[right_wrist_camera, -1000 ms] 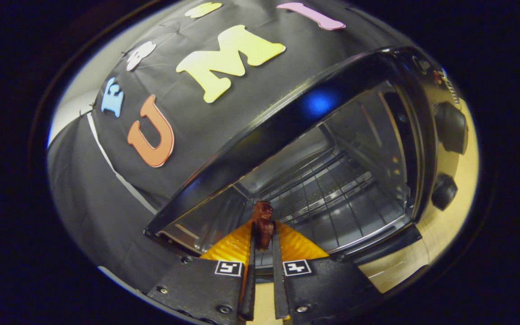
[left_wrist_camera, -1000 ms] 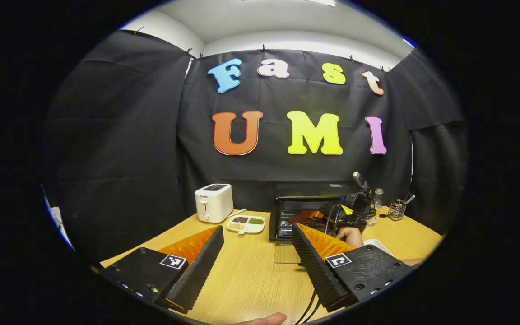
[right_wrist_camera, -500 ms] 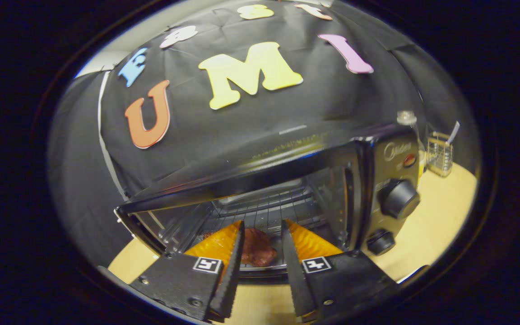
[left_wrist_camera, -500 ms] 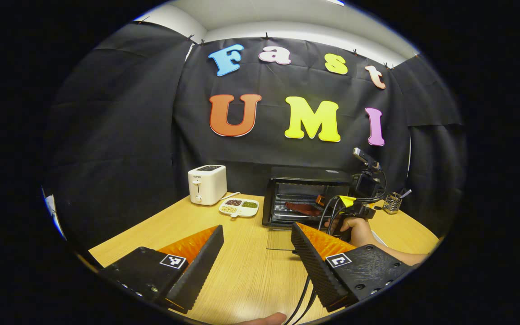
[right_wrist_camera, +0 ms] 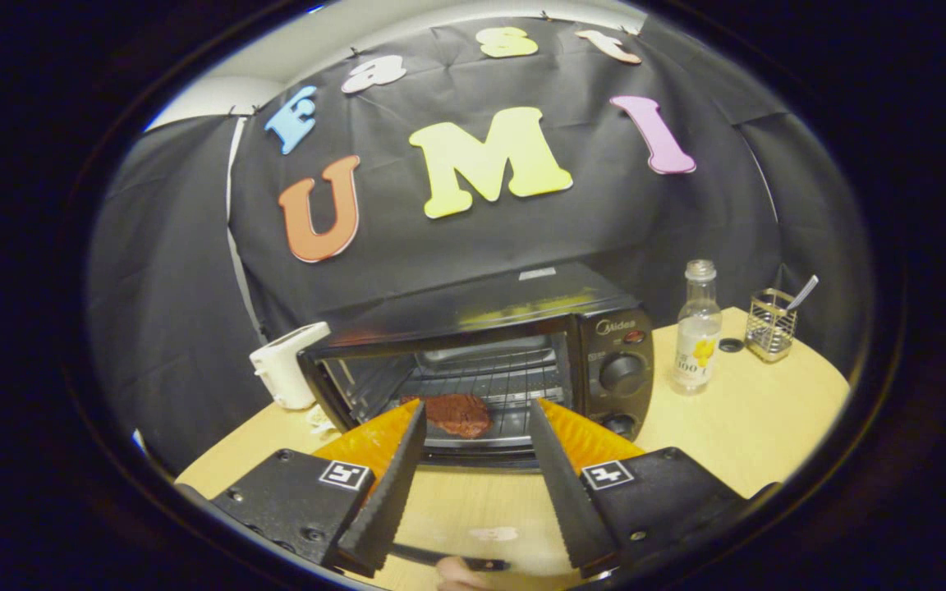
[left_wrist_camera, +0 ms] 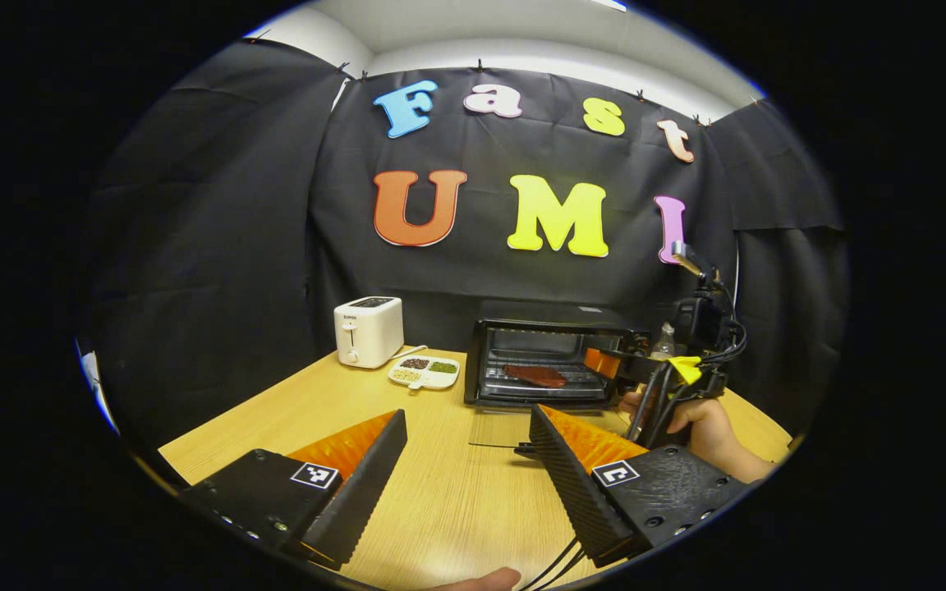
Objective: Open the electric oven with the left hand, put the food in, and close the electric oven.
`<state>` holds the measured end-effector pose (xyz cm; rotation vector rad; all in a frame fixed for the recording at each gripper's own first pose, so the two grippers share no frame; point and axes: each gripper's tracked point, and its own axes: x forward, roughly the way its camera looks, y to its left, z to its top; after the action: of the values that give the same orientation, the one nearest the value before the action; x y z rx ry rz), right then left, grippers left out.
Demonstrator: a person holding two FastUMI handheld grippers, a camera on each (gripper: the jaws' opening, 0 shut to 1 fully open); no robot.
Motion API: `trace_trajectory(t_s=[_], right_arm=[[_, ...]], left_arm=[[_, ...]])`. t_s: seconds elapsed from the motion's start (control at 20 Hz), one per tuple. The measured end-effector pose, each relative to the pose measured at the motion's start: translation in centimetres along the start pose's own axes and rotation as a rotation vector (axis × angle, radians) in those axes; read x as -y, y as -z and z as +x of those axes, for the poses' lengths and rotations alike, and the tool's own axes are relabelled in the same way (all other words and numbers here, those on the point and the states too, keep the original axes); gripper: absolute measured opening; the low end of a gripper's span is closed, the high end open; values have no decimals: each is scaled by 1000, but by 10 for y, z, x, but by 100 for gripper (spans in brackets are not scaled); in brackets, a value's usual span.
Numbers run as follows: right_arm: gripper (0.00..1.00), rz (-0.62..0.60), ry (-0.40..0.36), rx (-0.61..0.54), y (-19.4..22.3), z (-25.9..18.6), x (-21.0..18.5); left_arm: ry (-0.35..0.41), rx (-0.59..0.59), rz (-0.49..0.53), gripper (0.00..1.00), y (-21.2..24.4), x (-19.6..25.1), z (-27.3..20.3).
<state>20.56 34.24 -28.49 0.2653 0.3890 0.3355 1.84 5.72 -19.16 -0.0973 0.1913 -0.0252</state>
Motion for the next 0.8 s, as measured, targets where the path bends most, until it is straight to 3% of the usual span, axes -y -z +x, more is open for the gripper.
trace_trajectory(t_s=[0.1,0.2,0.5,0.8], right_arm=[[93,-30,-8,27,-12,-30,1],[97,-54,-5,45,-26,-63,8],[99,-168,46,214,-102,-169,36],[99,-154,94,315,-152,-247,70]], left_arm=[[13,-13,-2,96,4,6,3],[18,-27,1,96,8,12,7],[50,-99,36,96,37,39,37],[97,-199,50,97,78,73,66]])
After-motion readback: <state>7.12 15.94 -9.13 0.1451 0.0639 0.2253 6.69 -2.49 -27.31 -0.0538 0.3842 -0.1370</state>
